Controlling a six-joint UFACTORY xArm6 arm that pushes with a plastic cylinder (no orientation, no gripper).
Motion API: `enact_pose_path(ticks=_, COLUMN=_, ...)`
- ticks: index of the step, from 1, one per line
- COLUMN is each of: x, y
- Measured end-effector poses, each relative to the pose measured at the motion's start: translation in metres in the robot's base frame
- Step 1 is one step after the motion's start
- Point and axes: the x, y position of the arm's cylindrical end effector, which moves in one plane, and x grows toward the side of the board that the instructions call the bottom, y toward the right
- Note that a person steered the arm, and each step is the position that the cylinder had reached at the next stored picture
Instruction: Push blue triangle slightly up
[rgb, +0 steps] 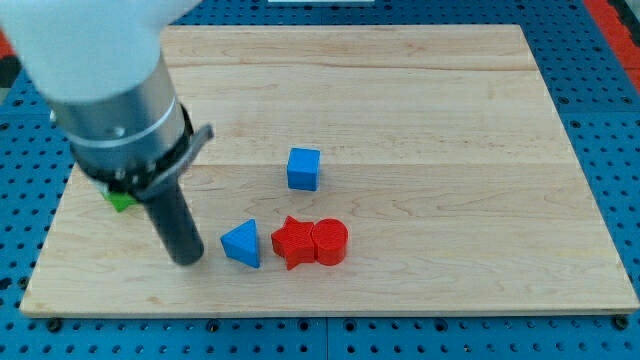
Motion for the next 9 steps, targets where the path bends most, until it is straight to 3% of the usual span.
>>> enact_pose_path(ticks=4, x=-0.025, y=0.042)
enact_pose_path(ticks=5, x=0.001, y=0.045)
enact_pose_path(ticks=9, x=-0.093, y=0.07)
